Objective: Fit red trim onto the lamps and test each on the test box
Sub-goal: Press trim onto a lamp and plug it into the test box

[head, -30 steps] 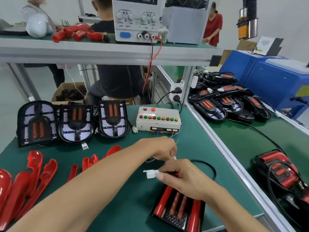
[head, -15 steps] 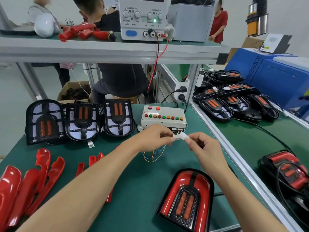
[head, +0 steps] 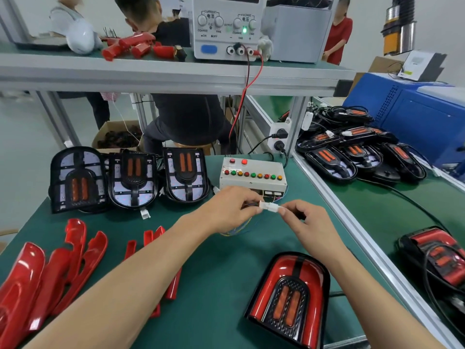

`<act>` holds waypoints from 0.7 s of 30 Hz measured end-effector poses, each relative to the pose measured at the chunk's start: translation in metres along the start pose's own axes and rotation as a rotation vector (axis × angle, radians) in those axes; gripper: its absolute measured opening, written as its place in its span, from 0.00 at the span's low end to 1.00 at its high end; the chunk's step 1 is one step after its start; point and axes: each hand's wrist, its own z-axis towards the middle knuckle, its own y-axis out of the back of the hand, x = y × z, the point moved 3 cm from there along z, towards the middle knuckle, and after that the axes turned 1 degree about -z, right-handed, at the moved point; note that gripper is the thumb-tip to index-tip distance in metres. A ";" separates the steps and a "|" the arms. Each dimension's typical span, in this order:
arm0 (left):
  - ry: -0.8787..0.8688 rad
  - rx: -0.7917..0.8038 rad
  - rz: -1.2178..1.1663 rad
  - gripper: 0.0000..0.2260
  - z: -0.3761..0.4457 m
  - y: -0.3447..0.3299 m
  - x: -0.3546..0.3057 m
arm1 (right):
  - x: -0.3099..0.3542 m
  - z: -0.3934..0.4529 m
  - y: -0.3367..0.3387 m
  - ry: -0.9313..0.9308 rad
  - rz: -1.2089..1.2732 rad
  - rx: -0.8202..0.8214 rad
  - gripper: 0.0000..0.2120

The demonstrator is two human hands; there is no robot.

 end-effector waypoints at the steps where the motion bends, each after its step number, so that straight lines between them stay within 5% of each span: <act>1: -0.017 0.003 0.030 0.08 0.000 0.000 -0.001 | -0.001 0.000 0.000 -0.010 -0.001 0.008 0.06; 12: -0.113 0.001 0.136 0.10 -0.003 -0.007 -0.001 | -0.004 0.004 -0.004 -0.038 -0.006 0.101 0.07; 21: -0.355 -0.003 0.349 0.10 -0.008 -0.011 -0.001 | 0.000 0.007 -0.009 -0.060 0.037 0.188 0.11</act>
